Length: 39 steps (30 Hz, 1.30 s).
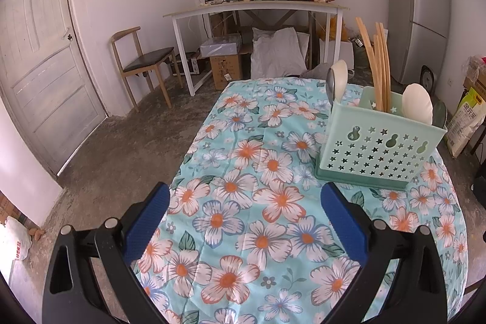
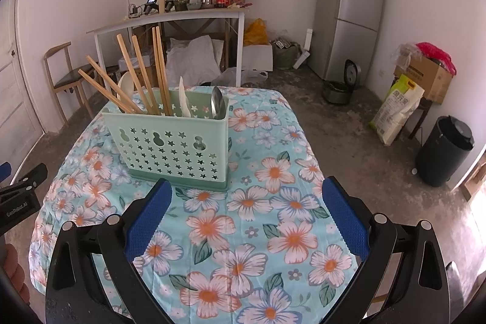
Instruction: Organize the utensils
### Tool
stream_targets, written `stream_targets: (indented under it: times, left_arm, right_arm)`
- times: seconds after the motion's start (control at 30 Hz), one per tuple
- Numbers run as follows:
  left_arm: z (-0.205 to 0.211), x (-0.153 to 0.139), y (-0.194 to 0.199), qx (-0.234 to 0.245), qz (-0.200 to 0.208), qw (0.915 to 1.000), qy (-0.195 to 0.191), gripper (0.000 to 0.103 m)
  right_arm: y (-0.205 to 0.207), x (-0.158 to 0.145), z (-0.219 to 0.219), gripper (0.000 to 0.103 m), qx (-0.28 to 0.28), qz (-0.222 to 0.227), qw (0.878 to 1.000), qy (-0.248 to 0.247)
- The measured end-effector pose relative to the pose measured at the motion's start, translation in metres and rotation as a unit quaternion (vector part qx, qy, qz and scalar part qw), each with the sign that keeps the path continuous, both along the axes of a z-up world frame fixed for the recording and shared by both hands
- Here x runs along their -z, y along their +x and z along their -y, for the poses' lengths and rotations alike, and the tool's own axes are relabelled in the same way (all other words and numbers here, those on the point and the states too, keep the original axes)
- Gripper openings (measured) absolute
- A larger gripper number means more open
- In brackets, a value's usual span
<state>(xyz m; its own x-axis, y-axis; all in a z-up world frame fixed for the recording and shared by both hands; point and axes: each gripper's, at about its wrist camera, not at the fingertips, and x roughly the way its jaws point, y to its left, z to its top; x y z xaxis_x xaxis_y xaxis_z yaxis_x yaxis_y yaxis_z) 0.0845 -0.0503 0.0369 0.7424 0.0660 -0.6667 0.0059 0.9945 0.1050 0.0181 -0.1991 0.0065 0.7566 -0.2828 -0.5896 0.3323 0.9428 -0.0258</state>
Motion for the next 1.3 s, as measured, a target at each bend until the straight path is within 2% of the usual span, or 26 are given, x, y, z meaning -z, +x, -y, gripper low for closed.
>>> stream_targets:
  times: [1.3]
  left_arm:
    - [-0.0001,0.0004,0.0007,-0.001,-0.002,1.0000,0.000,0.097]
  right_arm:
    - [0.0000,-0.0009,0.0003,0.095,-0.001,0.000,1.000,0.005]
